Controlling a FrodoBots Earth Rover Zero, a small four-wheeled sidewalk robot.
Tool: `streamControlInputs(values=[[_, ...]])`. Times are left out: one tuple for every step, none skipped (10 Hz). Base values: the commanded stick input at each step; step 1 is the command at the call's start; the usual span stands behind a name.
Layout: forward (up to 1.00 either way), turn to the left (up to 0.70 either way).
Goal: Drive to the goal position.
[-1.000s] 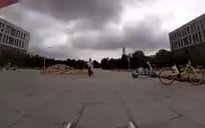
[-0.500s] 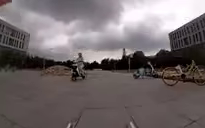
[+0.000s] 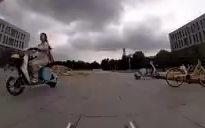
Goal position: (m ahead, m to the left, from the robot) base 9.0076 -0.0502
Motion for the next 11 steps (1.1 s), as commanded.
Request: streamControlInputs(values=[[0.50, 0.01], [0.50, 0.01], [0.50, 0.01], [0.50, 0.01], [0.50, 0.01], [0.50, 0.01], [0.50, 0.01], [0.50, 0.01], [0.50, 0.01], [0.50, 0.01], [0.50, 0.01]])
